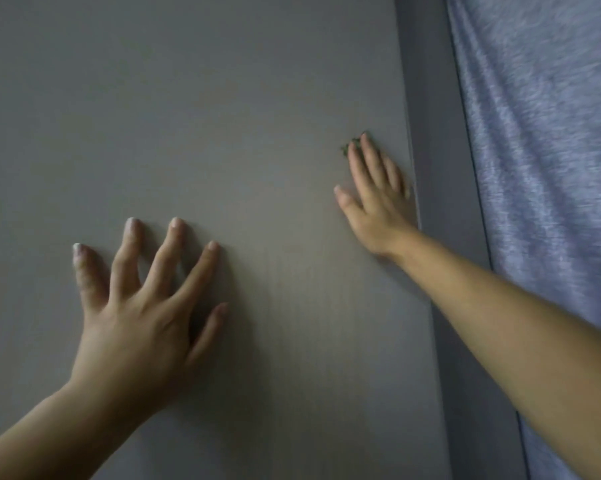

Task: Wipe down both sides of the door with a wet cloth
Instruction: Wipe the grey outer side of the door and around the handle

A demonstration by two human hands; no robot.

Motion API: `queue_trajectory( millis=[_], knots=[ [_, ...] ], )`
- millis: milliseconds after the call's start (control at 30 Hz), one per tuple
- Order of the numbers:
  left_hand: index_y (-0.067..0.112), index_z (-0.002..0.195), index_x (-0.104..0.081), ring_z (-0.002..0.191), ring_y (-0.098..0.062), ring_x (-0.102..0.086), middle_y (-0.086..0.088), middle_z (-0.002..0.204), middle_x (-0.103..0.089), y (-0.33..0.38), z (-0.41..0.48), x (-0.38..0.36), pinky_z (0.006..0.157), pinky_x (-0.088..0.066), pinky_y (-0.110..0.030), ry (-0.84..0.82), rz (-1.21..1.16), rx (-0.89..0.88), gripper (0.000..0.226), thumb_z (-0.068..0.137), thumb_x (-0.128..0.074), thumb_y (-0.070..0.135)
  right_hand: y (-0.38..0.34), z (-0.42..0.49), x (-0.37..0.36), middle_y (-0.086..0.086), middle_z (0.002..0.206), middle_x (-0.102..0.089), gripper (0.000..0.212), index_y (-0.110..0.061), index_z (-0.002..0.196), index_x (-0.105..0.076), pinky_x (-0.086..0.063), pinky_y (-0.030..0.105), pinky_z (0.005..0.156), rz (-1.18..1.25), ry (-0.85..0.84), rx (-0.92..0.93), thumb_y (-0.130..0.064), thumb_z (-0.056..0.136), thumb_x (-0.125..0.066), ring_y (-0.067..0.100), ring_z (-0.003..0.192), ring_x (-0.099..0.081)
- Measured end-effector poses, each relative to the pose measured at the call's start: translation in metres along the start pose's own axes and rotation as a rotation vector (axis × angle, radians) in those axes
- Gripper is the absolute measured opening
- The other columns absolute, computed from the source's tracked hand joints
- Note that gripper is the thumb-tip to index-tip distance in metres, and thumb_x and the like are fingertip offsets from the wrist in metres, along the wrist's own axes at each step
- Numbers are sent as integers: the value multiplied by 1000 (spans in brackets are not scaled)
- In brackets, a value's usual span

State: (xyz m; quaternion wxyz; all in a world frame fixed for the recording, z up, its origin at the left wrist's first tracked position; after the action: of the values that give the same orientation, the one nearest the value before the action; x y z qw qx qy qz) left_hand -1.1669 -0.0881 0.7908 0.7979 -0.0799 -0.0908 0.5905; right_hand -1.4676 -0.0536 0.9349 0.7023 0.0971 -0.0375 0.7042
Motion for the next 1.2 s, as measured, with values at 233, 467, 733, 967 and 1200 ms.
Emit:
queue_trajectory(
  millis=[233,467,733,967,1200],
  knots=[
    [22,158,-41,152,-54,-15,-18,167,-27,0,-1,-4,112,-3,-81,-4,6,1,71,97,-40,59,20,-70,-7,-3,170,-1,74,-22,162,-12,-7,43,126,-13,-51,154,-54,97,-27,25,158,-7],
    [23,158,-40,152,-54,-14,-17,168,-25,-3,-1,0,112,-4,-82,-28,-13,-9,71,97,-37,59,-30,-128,-31,3,172,-9,77,-20,163,-18,-11,49,124,-20,26,37,-56,96,-32,32,157,-13],
    [19,157,-42,154,-52,-12,-20,168,-24,-3,-5,11,114,-1,-80,-92,-98,-23,71,97,-36,55,-29,-89,-14,3,172,2,70,-20,163,-11,-7,49,126,10,-6,-306,-48,104,-35,29,158,-4],
    [10,151,-51,156,-47,-17,-24,167,-27,-11,-67,24,116,-2,-80,-128,-99,-84,70,93,-41,47,-106,-174,-40,3,172,-10,80,-23,163,-16,-11,52,126,-71,-84,432,-52,94,-42,31,158,-9],
    [16,154,-49,153,-50,-26,-20,165,-34,-16,-76,22,114,-8,-81,-119,-79,-75,66,95,-42,45,-84,-63,-14,3,172,-4,73,-21,163,-14,-9,47,125,8,-3,-175,-52,98,-28,30,158,-7]
  ],
)
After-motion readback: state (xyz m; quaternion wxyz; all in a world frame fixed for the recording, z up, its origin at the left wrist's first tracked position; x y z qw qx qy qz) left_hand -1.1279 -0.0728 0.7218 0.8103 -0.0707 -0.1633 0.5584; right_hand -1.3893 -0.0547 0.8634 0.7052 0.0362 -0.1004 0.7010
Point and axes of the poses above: each hand's wrist, its own z-axis towards the middle knuckle, its own x-axis out of the back of the hand, y = z × x, the point moved 1 cm from there along z, towards the middle knuckle
